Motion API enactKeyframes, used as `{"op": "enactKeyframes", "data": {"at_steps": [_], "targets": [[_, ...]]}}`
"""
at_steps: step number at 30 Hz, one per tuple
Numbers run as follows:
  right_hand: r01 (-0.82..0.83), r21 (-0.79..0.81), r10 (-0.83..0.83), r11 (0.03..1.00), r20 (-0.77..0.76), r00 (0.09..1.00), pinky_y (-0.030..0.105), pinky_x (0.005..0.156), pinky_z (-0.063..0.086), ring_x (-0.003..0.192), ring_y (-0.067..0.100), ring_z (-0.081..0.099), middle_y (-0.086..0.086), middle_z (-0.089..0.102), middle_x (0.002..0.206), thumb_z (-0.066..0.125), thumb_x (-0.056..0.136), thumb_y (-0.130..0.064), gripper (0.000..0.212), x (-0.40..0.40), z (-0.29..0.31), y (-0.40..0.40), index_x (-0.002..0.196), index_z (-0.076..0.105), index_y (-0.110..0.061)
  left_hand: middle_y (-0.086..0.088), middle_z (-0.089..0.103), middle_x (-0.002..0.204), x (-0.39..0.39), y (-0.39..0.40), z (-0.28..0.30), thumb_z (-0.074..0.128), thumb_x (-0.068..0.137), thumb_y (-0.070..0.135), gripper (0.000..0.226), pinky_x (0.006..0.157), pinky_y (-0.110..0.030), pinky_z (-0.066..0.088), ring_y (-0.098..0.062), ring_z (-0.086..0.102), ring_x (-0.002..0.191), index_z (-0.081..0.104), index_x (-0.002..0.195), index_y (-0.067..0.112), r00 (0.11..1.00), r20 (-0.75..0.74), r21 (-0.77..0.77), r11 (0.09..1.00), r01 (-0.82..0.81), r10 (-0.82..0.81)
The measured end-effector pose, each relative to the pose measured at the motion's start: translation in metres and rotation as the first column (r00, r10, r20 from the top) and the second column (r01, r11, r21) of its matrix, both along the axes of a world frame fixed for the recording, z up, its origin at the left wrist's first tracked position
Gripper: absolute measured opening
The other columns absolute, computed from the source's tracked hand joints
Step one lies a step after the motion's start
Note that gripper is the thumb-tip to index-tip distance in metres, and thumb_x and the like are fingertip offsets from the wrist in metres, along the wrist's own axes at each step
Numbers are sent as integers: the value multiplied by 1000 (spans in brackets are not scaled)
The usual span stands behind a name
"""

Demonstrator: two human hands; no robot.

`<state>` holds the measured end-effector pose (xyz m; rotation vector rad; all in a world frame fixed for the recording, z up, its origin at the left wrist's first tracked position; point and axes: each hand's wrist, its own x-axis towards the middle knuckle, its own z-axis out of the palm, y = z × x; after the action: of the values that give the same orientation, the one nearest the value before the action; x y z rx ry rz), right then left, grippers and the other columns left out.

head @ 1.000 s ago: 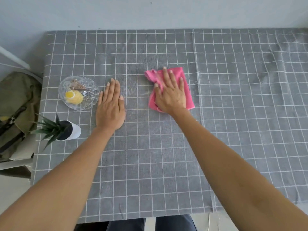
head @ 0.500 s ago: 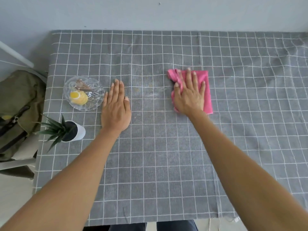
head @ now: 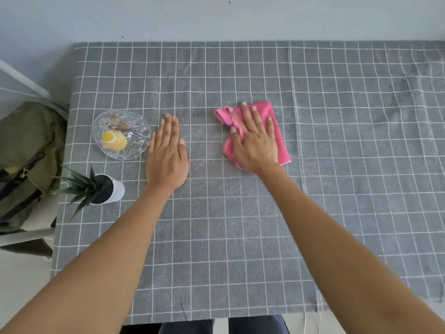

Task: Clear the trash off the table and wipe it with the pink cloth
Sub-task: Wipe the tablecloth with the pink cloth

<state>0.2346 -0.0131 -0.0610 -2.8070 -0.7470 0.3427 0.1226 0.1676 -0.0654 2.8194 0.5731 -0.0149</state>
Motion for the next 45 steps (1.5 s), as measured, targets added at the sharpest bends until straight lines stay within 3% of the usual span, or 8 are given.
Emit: {"op": "enactKeyframes", "data": {"at_steps": [4,14,20,25,29,35,41,45], "targets": [[90,-38,-89,995,24,996,47,120,-5,147,18,-12,-5,-11,160,2,100,-49,47,29,0,-39,138,-23,-37,-2,-6,161,-1,1,0,14,104,23,53,121,-32,-5,-13,-6,148,-1,153,13,1000,2,-4,1000,3,-3],[333,-52,-335,941,-19,942,49,118,-8,148,18,-9,-3,-7,162,11,101,-44,54,43,4,-47,152,-4,-36,-2,-7,161,-2,2,-1,15,103,24,53,120,-31,-6,-12,-7,148,-2,153,13,1000,22,-2,1000,-1,1],[41,-29,-42,999,-47,998,49,115,-16,145,19,-19,-5,-20,157,-2,98,-50,51,-18,6,7,145,-17,-41,-3,-6,161,0,1,-2,14,103,25,53,121,-32,-5,-13,-6,148,-1,153,12,1000,20,-3,1000,-3,3],[-82,49,83,995,-33,996,45,118,-12,148,13,-12,-8,-8,161,8,100,-48,53,-53,3,24,152,0,-39,-2,-3,161,-1,1,-3,15,103,25,53,120,-31,-5,-12,-4,148,1,153,13,999,35,-4,1000,-5,5],[8,67,-8,998,-8,1000,45,119,-9,148,13,-10,-8,-5,161,7,99,-48,48,-28,3,2,142,-14,-40,-2,-3,161,0,2,-5,14,103,26,53,120,-31,-5,-12,-4,148,1,152,13,1000,31,3,1000,-2,2],[201,69,-197,977,-56,979,48,118,-11,148,15,-10,-6,-4,162,13,102,-43,50,-18,1,-4,147,-5,-36,-2,-5,161,0,2,-6,13,103,26,53,121,-32,-4,-12,-6,148,-1,152,13,1000,23,14,1000,-5,5],[-60,79,63,995,-35,997,47,118,-12,147,14,-13,-6,-7,161,8,101,-46,52,-72,6,29,151,-2,-39,-3,-2,161,0,1,-4,17,102,26,54,121,-33,-2,-14,-3,148,3,153,12,1000,25,22,1000,-2,2],[-83,77,83,994,-3,997,43,118,-13,148,13,-10,-6,-4,162,11,101,-44,50,-61,5,15,148,-6,-37,-2,-3,161,1,2,-5,16,103,26,54,121,-32,-3,-12,-4,148,2,153,13,1000,29,11,1000,-6,6]]}}
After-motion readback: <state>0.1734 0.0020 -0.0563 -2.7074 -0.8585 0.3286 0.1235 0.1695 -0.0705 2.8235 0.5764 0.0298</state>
